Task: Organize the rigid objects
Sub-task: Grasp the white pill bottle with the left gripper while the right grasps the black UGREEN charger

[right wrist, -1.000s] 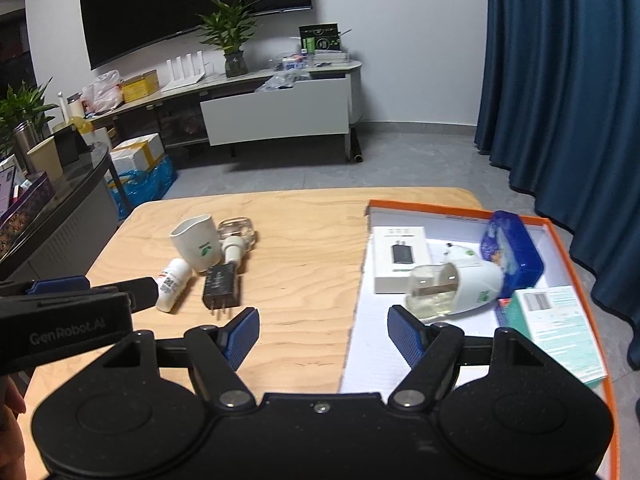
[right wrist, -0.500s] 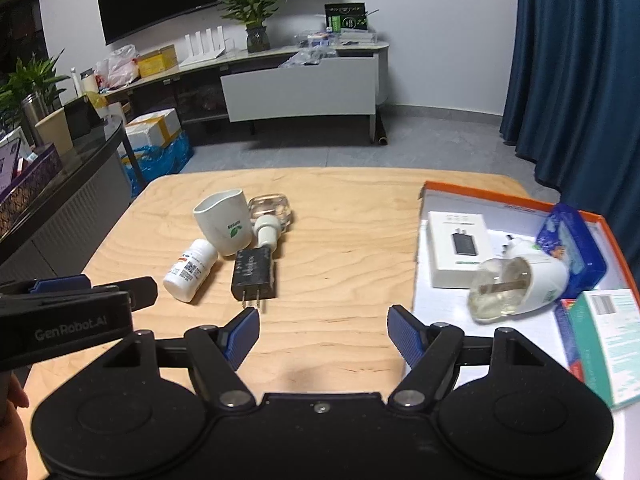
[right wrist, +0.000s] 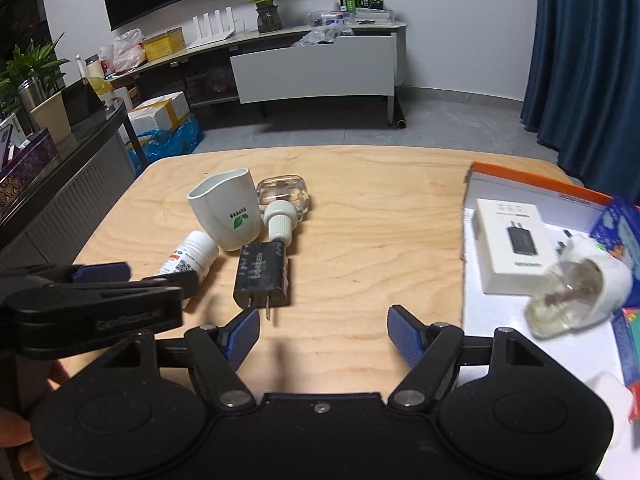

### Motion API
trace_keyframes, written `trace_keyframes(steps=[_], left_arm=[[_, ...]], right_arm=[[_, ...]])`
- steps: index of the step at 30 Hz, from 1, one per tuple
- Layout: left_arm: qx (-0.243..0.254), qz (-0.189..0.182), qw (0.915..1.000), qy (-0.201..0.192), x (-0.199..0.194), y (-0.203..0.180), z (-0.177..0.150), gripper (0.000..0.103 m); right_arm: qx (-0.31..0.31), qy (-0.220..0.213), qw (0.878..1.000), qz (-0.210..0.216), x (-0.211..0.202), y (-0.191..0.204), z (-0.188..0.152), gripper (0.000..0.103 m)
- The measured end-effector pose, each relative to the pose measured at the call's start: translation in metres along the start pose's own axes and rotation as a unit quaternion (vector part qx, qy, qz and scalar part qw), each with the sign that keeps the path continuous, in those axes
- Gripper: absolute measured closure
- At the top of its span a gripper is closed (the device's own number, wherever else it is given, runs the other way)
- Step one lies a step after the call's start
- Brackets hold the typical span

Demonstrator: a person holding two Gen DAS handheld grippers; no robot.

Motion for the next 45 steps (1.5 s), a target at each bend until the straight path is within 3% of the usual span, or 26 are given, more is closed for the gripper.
trace_keyframes(steps=[7,11,14,23,28,31,32,33,35,45], left_arm=[[0.015,-0.024,0.9996,-0.002,0.018,0.0,0.0,0.053],[0.029,-0.038,0.9988,-0.013,0.017,-0.003,0.002,0.069],[0.023,-0.044,0.9986,-0.015,0.014,0.001,0.002,0.07],[0.006,-0.013,0.9994,-0.032,0.001,0.025,0.007,0.07],[-0.002,0.002,0.9993,-0.038,-0.004,0.031,0.01,0.07],[-0.008,0.006,0.9992,-0.04,-0.009,0.032,0.011,0.07],[-0.009,0.009,0.9991,-0.041,-0.01,0.032,0.011,0.07],[-0.009,0.011,0.999,-0.042,-0.012,0.033,0.011,0.07],[-0.013,0.017,0.9988,-0.044,-0.015,0.034,0.011,0.07],[-0.027,0.024,0.9978,-0.056,-0.049,0.034,0.014,0.07]], right_arm=[[-0.005,0.004,1.0,0.008,0.021,0.005,0.002,0.019],[-0.004,0.005,1.0,0.015,0.028,0.008,0.003,0.019],[-0.008,0.004,1.0,0.019,0.031,0.011,0.004,0.019],[0.002,0.0,0.999,0.044,0.037,0.036,0.01,0.019],[0.01,0.009,1.0,0.018,0.054,0.039,0.011,0.02],[-0.008,0.008,1.0,0.0,0.065,0.043,0.011,0.027],[-0.02,0.007,1.0,-0.008,0.067,0.044,0.012,0.032],[-0.031,0.005,0.999,-0.014,0.069,0.045,0.012,0.047],[-0.033,0.001,0.999,-0.011,0.068,0.047,0.013,0.06],[-0.044,-0.017,0.999,0.0,0.018,0.046,0.01,0.06]])
Point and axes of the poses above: each gripper's, at about its wrist camera, not at the fingertips, and x roughly the way its jaws point, y to its left, z to its top, the point moved 9 cm from there along x, roughly the way its jaws point, and after that the axes turned 13 degrees about -y, right-handed, at the moved point
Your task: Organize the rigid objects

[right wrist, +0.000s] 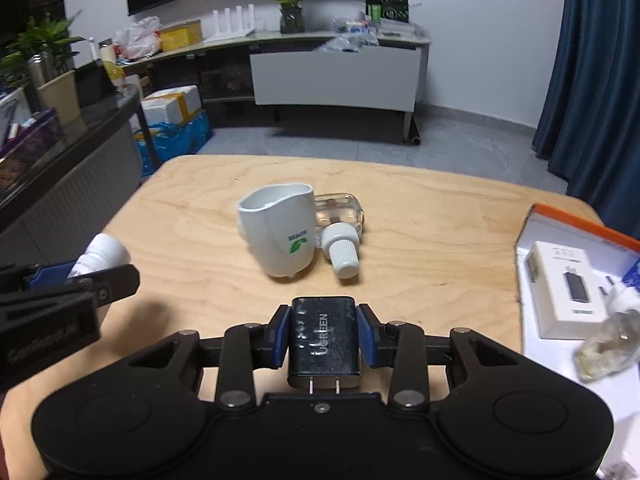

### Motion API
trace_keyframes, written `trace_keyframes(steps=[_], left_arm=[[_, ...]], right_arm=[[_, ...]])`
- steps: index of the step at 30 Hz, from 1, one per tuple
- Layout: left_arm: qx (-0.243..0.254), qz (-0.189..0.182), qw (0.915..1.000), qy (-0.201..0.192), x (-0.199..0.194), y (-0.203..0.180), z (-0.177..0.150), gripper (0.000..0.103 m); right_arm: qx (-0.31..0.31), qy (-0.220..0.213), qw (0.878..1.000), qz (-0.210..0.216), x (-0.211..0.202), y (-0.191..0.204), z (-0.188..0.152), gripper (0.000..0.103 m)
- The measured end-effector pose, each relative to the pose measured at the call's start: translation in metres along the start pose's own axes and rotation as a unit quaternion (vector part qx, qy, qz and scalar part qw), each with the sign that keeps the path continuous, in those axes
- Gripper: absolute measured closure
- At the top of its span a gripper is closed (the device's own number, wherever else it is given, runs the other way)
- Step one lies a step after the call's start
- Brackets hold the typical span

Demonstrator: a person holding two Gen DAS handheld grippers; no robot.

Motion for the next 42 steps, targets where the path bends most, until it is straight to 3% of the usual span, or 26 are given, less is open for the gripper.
trace_keyframes(steps=[12,20,42], left_arm=[[-0.026,0.002,0.9996,-0.008,-0.067,-0.011,-0.004,0.07],[-0.017,-0.001,0.9997,-0.019,-0.105,-0.025,-0.008,0.07],[-0.004,-0.044,0.9977,-0.051,-0.152,-0.077,-0.006,0.07]], right_arm=[[0.007,-0.025,1.0,0.017,-0.098,0.0,-0.007,0.06],[0.014,-0.049,0.999,0.013,-0.153,-0.009,-0.013,0.06],[0.029,-0.093,0.995,-0.02,-0.233,-0.056,-0.024,0.06]])
Point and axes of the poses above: each gripper's, at about its wrist camera, not at the fingertips, and x roughly the way its jaws point, y to its left, z to its top, the point moved 9 cm from there along x, roughly the way its jaws point, and after that the axes turned 13 degrees about -y, right-handed, at the moved point
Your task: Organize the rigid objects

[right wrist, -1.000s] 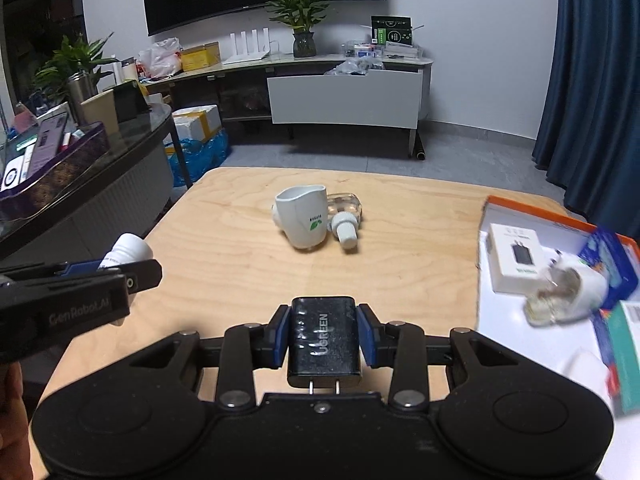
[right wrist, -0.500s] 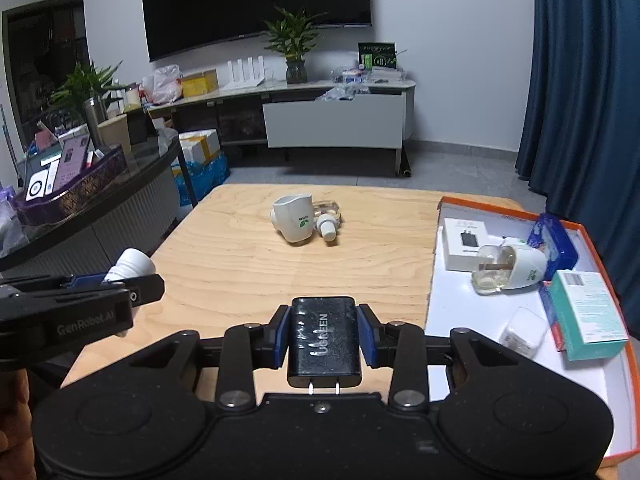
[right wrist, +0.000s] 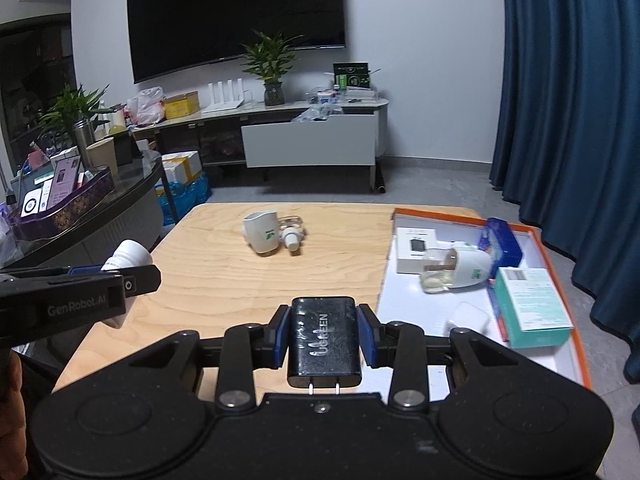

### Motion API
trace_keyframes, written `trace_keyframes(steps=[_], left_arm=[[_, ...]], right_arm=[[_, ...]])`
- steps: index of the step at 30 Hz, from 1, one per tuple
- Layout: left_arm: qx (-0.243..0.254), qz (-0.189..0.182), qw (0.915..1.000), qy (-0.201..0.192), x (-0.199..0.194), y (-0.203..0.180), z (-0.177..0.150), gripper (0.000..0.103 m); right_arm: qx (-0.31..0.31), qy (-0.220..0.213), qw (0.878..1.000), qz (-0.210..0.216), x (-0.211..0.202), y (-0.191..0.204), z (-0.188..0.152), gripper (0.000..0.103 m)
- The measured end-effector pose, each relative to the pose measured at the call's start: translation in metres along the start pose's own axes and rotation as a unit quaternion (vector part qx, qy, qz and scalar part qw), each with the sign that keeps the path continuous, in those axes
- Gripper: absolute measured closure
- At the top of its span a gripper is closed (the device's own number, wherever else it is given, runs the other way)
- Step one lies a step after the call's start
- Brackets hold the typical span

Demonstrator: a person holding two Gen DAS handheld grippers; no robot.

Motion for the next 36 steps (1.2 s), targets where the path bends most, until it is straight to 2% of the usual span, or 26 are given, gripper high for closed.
trace_keyframes(steps=[12,36], left_arm=[[0.01,-0.024,0.9996,-0.003,-0.011,-0.029,-0.002,0.07],[0.028,-0.104,0.9942,0.003,-0.003,-0.108,0.0,0.07]], right_arm=[[0.012,-0.013,1.0,-0.022,-0.027,-0.027,-0.001,0.06],[0.03,-0.021,0.995,-0.091,-0.051,-0.105,-0.001,0.06]])
Point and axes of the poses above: each gripper's, at about its wrist camera, not at the fingertips, and x roughly the way its jaws point, y to its left, z to its top, the point moved 9 cm from there along x, roughly the way its jaws point, and after that the axes turned 13 degrees about -y, right-handed, at the moved point
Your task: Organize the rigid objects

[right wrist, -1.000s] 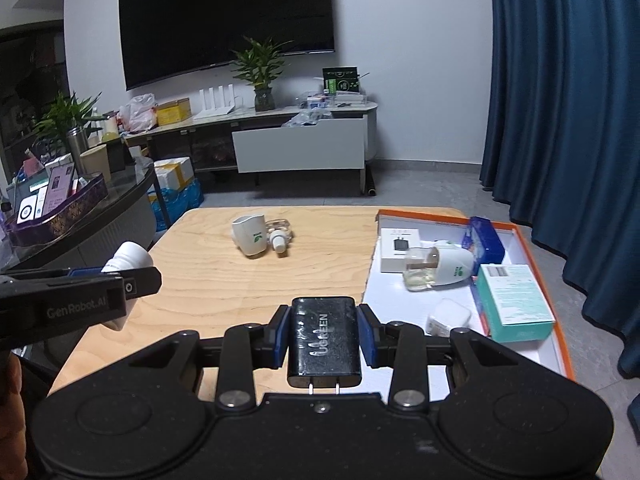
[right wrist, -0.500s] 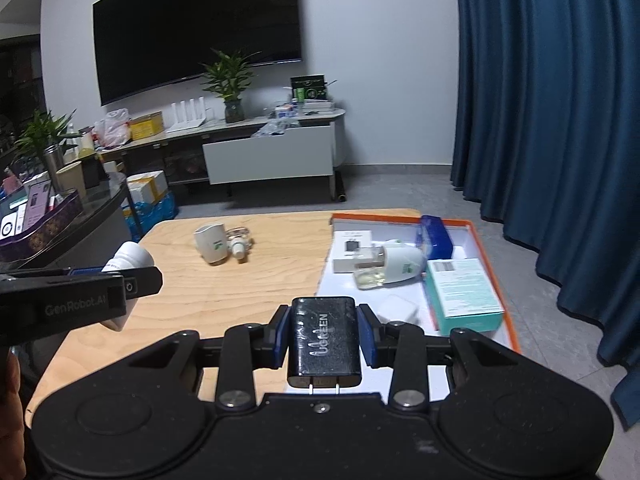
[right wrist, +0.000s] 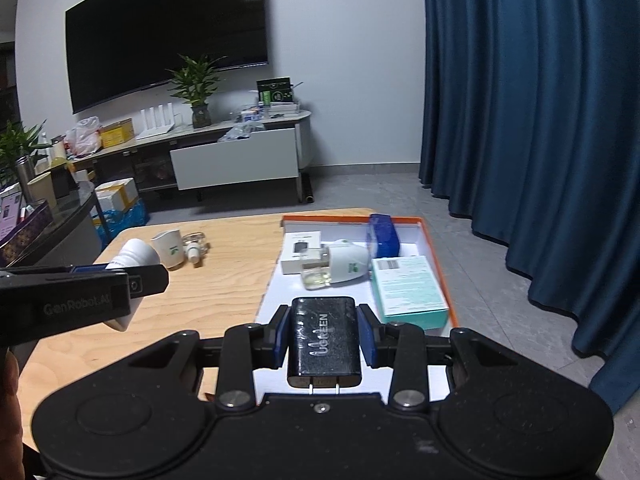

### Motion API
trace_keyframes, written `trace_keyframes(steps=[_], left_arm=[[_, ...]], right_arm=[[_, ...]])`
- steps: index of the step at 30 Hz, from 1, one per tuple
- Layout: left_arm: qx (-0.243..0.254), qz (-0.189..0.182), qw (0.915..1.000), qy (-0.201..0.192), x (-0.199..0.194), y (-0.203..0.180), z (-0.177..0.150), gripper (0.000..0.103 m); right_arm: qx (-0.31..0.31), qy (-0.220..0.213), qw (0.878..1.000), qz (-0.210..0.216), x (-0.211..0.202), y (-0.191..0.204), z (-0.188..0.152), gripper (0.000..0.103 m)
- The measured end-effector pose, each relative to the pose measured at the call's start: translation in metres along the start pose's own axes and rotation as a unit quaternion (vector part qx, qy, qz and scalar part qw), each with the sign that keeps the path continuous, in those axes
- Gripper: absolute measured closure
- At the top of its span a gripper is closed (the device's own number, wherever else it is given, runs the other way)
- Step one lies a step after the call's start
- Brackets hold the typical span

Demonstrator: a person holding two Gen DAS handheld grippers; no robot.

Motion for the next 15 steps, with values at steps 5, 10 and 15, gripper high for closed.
trace_keyframes(steps=[5,10,15], left_arm=[[0.0,-0.009,0.9999,0.006,0.008,-0.011,-0.002,0.07],[0.003,-0.017,0.9998,0.01,0.015,-0.021,-0.004,0.07],[0.007,-0.024,0.9996,0.014,0.022,-0.032,-0.005,0.07]], right_arm=[[0.005,0.0,1.0,-0.014,0.001,-0.019,0.0,0.06],[0.01,0.001,1.0,-0.023,0.005,-0.032,0.001,0.06],[0.014,0.003,1.0,-0.026,0.011,-0.041,0.002,0.06]])
Point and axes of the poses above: each gripper's, at about its wrist camera, not at the fingertips, and x roughly the way its jaws point, y to its left, z to its top, the point moved 9 cm from there along x, roughly the way its jaws point, and after that the axes turned 13 degrees about -y, right-handed, at the moved point
